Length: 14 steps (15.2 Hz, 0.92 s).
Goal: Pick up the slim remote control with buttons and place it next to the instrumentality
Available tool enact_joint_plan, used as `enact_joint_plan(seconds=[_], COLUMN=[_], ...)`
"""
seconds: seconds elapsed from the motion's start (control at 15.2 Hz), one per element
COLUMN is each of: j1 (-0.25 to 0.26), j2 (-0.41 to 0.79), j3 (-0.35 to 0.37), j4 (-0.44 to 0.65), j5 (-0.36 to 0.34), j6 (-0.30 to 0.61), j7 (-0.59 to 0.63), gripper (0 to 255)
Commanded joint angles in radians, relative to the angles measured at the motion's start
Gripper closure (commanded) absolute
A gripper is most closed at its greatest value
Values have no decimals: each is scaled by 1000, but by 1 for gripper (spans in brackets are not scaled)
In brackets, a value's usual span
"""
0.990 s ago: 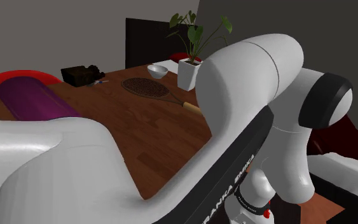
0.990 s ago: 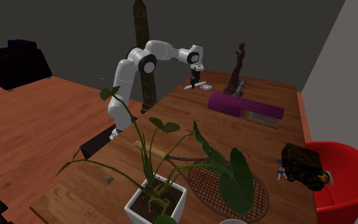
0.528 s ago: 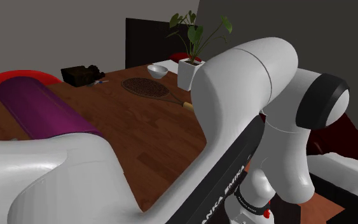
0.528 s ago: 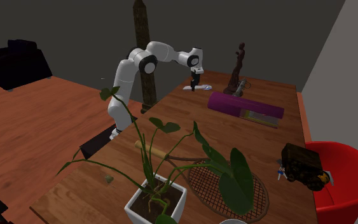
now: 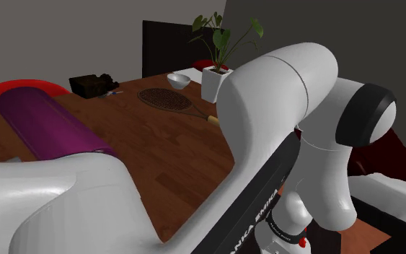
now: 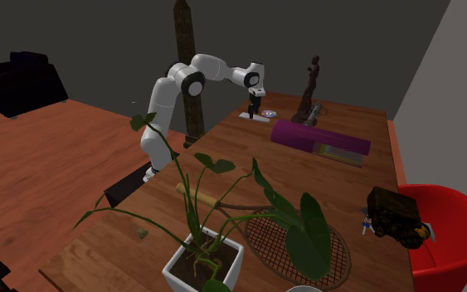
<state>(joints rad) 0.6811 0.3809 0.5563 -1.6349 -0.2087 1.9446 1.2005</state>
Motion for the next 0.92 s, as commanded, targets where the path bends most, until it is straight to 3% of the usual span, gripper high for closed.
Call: enact_joint_plan(seconds=[0.0, 0.33, 0.86], j1=[0, 2, 2], j2=[0, -23, -23], j3=[0, 9, 9], j4=[0, 98, 98], j5=[0, 17, 17], j6=[0, -117, -117], j7=[0, -14, -14], gripper=[0, 0, 0])
